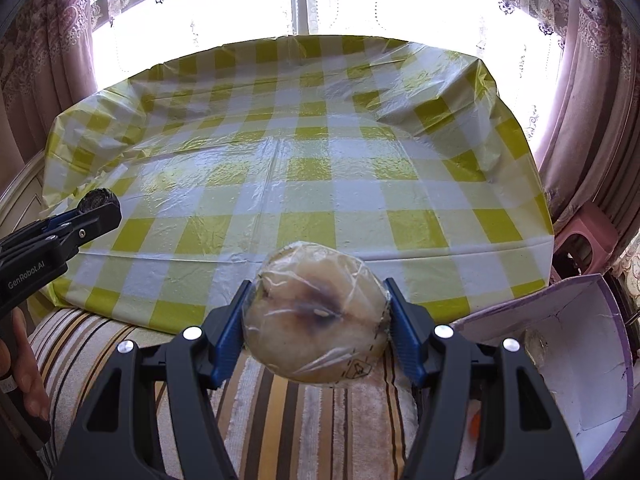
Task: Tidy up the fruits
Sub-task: 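Carry the dark fruit and bagged pale fruit into the box and open both grippers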
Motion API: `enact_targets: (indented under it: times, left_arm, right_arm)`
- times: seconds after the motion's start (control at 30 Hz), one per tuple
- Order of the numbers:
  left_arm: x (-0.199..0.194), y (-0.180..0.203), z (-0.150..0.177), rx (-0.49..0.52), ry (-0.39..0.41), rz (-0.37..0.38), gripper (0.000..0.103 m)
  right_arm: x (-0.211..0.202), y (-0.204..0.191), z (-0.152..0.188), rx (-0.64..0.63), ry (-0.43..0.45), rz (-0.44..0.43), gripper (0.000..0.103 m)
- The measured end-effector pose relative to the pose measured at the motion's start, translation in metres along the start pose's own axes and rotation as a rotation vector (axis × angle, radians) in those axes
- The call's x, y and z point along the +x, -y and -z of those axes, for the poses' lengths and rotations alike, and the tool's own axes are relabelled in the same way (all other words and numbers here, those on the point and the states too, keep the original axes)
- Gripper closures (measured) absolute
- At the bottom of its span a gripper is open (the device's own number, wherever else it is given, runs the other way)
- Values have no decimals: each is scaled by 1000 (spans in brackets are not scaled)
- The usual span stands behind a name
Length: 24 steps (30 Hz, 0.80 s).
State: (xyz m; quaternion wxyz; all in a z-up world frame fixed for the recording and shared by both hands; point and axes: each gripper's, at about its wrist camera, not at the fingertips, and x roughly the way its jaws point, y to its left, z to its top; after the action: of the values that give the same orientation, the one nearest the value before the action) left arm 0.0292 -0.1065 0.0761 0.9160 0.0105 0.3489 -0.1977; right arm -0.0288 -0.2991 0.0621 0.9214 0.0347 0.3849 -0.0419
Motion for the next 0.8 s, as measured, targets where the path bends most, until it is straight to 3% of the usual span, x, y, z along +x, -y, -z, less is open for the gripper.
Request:
enact_targets:
  times: [0.37,0.8]
  left_arm:
    - [6,42,5,68,-26,47,70]
    - [23,115,17,196,-76,142,70]
  right_arm:
    - [-29,60,6,53,39,93,39]
    - [-45,174,44,213,13,275,39]
